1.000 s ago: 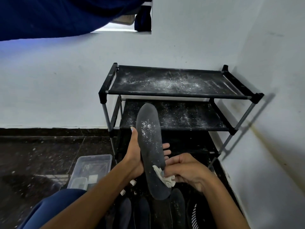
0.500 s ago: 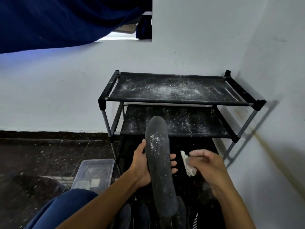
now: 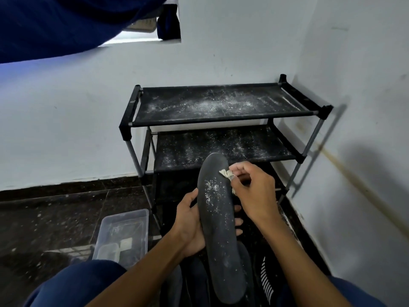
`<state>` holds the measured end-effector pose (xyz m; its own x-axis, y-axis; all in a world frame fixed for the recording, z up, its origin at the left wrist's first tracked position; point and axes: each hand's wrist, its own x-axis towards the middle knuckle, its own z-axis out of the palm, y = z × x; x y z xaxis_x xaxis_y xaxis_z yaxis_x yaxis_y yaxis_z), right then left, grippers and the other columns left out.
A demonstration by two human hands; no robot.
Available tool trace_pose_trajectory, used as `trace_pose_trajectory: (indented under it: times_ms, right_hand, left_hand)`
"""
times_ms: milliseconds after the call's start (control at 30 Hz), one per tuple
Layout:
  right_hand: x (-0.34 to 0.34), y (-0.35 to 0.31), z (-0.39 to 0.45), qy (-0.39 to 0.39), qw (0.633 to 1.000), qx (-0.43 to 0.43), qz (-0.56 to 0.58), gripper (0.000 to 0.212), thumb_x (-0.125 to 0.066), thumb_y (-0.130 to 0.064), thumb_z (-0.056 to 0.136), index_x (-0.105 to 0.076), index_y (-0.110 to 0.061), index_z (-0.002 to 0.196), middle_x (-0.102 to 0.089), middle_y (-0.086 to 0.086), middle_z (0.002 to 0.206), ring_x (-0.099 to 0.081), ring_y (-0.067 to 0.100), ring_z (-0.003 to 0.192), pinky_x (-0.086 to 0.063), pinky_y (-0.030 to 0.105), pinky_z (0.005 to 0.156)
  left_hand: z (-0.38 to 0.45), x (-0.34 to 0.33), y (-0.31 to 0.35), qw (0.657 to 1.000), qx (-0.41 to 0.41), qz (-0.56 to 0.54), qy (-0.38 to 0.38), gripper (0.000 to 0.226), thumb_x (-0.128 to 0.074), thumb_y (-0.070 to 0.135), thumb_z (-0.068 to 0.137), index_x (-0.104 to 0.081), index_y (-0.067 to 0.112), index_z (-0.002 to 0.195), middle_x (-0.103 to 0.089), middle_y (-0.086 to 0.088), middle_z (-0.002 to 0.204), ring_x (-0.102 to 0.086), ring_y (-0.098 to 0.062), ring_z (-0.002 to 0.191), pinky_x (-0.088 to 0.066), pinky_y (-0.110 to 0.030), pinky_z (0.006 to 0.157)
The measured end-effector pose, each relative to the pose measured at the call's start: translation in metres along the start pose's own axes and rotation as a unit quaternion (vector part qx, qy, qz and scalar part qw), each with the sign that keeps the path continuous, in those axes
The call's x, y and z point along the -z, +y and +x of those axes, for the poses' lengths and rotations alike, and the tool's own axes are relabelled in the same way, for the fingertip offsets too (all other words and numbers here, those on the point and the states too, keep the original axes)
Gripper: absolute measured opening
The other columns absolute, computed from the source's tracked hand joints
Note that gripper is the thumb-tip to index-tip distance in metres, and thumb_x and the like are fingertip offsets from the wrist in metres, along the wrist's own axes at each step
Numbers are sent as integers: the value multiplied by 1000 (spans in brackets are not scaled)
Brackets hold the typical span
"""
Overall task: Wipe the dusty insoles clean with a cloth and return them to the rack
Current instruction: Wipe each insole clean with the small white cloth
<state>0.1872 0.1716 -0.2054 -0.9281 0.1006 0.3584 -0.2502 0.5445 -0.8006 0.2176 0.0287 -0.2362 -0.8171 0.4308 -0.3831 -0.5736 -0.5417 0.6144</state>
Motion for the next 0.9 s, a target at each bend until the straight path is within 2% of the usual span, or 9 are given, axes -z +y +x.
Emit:
trace_pose_trajectory:
  times_ms: [133,233,300,367,433,533,667,767,900]
  right_hand:
    - [-8,-2,-14,-26,998,41,-28,18,-63,-9,86,-70,-21,98,-63,-12,90,-61,0,81,-53,23,75]
    - [-12,0,-17,-51,996,60,-37,15,-65,-9,85,-72,-18,94,-64,-10,88,-62,1,79,-52,18,73]
    - [-15,0,-19,-73,994,71,-47,14,-65,-9,85,-73,-18,93,-64,-9,87,-62,1,76,-51,17,71]
    - [-19,1,-21,-92,991,79,-53,15,-65,-9,85,-73,-19,94,-64,-8,87,-62,2,73,-53,21,70]
    - [-20,2,-22,-100,990,78,-54,16,-65,-9,86,-73,-19,95,-63,-8,87,-62,2,72,-53,21,70]
    - [-18,4,-19,-51,995,72,-51,14,-65,-9,85,-73,-17,94,-64,-7,87,-61,2,72,-52,18,69]
    - [-16,4,-14,14,997,63,-50,17,-63,-7,87,-71,-11,101,-63,-5,92,-60,0,76,-46,5,73]
    - [-18,4,-15,7,995,76,-68,18,-63,-8,87,-71,-11,103,-63,-5,93,-59,1,76,-46,5,75]
    - [-19,5,-15,-15,995,78,-54,17,-64,-10,87,-72,-14,101,-63,-7,90,-60,0,72,-47,6,70]
  left_hand:
    - [-11,-4,1,1000,-30,-5,-1,60,-30,45,90,-73,3,96,-67,-24,97,-65,-40,83,-44,-61,93]
    - [-11,-5,-1,999,-39,-11,26,56,-28,43,91,-67,3,102,-69,-18,88,-68,-31,74,-56,-49,74]
    - [-8,-4,-1,998,-33,-25,39,68,-25,55,93,-67,3,105,-68,-19,93,-69,-31,77,-57,-49,71]
    - [-4,-3,-1,998,-25,-34,44,85,-19,70,89,-74,6,99,-69,-20,97,-70,-32,82,-57,-50,73]
    - [-1,-3,-1,998,-18,-28,55,88,-17,72,87,-75,7,95,-70,-19,96,-70,-31,81,-56,-49,75]
    - [4,-6,0,998,-14,-23,54,83,-16,68,91,-70,6,98,-69,-19,94,-70,-30,77,-57,-48,72]
    - [5,-13,-1,999,-12,-7,48,80,-17,64,93,-73,7,91,-72,-17,87,-71,-29,71,-58,-45,68]
    - [7,-15,-2,998,-17,15,59,75,-15,59,96,-67,6,94,-71,-13,74,-69,-22,60,-56,-32,50]
    - [10,-15,-2,996,-17,15,82,75,-16,59,97,-69,7,89,-69,-12,73,-67,-21,59,-55,-29,50]
